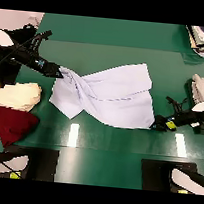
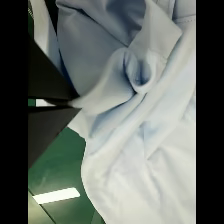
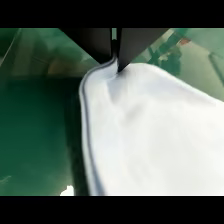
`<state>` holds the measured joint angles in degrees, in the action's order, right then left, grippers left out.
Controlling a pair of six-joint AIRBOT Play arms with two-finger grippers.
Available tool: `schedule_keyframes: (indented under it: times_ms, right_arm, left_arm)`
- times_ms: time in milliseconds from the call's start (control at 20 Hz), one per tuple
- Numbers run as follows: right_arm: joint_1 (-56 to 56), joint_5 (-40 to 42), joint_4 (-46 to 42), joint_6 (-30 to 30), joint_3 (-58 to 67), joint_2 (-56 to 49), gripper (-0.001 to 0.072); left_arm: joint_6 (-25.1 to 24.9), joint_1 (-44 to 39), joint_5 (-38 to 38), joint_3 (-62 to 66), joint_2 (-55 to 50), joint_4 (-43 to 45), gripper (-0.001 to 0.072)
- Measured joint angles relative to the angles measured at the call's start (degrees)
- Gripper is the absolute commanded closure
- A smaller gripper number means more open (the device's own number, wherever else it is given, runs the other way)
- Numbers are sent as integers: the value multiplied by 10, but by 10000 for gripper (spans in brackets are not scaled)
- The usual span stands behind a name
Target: Fold the shirts.
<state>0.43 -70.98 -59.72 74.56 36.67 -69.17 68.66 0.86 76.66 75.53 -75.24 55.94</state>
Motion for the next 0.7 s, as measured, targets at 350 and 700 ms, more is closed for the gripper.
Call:
schedule_keyframes:
  times_ms: [350,700]
  right_arm:
    - [13,17,0,0,171,114,697]
    - [-52,60,1,2,472,243,697]
  left_arm:
    - [26,0,-18,63,121,4,678]
    - [69,0,-55,323,228,5,679]
